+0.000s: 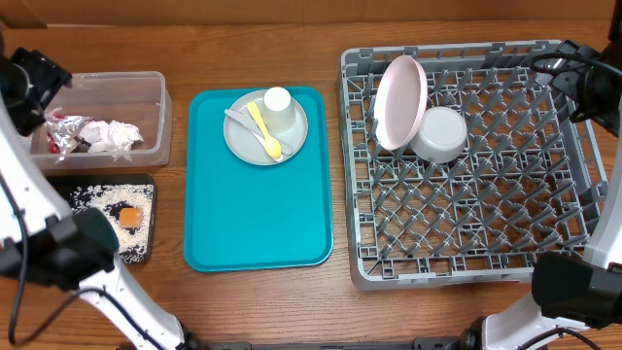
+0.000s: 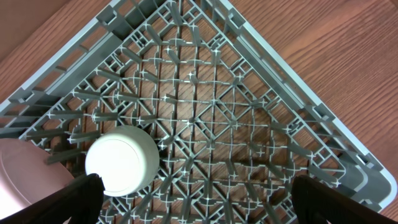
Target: Sort waste into correct bins and load items into the dishwasher rack
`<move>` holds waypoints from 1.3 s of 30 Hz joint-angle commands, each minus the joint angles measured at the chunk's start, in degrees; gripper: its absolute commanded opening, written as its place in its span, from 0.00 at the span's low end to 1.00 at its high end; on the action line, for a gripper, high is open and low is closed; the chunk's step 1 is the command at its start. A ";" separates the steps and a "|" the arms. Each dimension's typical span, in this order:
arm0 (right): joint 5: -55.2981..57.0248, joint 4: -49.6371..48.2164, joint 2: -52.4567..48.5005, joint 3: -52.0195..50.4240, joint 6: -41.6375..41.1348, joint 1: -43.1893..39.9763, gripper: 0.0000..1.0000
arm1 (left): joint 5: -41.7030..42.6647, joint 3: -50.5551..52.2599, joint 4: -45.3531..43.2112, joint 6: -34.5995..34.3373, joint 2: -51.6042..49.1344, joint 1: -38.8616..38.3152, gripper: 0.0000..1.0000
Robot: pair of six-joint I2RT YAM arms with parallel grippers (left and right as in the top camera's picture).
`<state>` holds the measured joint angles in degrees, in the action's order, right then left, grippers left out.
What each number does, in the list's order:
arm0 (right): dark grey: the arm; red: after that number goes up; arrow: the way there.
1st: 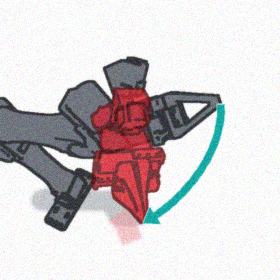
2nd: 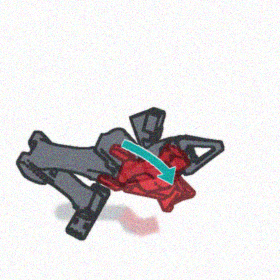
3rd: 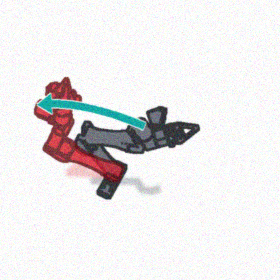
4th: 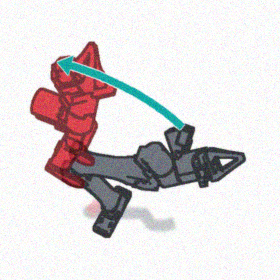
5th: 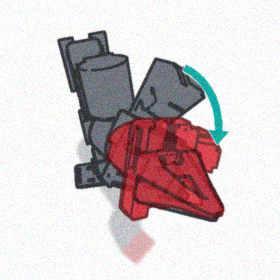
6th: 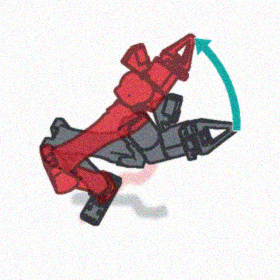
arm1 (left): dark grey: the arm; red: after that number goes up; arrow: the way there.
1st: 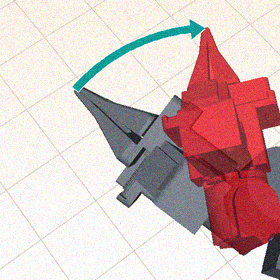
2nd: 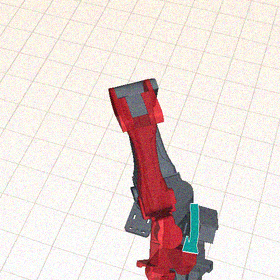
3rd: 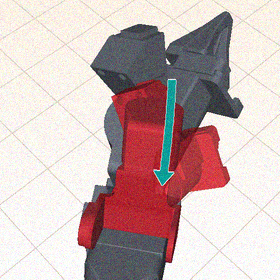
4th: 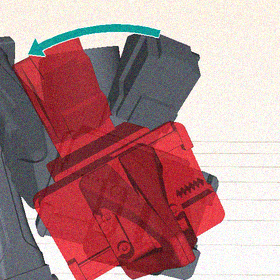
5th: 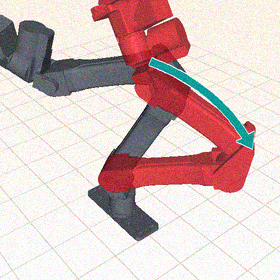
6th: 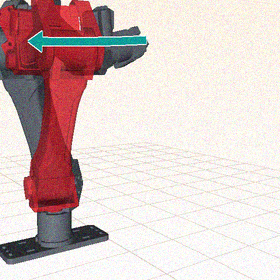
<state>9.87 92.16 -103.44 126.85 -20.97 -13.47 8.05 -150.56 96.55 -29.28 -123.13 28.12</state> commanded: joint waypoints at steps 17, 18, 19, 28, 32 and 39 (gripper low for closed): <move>0.59 -0.35 0.46 -0.15 -0.46 -0.15 1.00 | 0.98 47.67 -2.19 9.99 37.59 -1.33 1.00; 0.59 -0.35 0.46 -0.15 -0.46 -0.15 1.00 | -0.13 49.99 -3.32 9.75 38.62 -1.07 1.00; 0.59 -0.33 0.46 -0.15 -0.46 -0.15 1.00 | -2.12 52.87 -4.70 7.78 39.71 -0.24 1.00; 0.59 -0.35 0.46 -0.15 -0.46 -0.15 1.00 | -8.26 64.63 -10.34 -7.50 40.00 9.18 1.00; 0.59 -0.35 0.46 -0.15 -0.46 -0.15 1.00 | -8.31 69.22 -11.67 -10.01 40.00 12.02 1.00; 0.59 -0.35 0.46 -0.15 -0.46 -0.15 1.00 | -8.61 72.63 -15.80 -10.19 40.00 14.01 1.00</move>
<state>9.87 92.14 -103.44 126.85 -20.99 -13.47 0.56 -78.28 81.41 -37.82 -83.79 41.43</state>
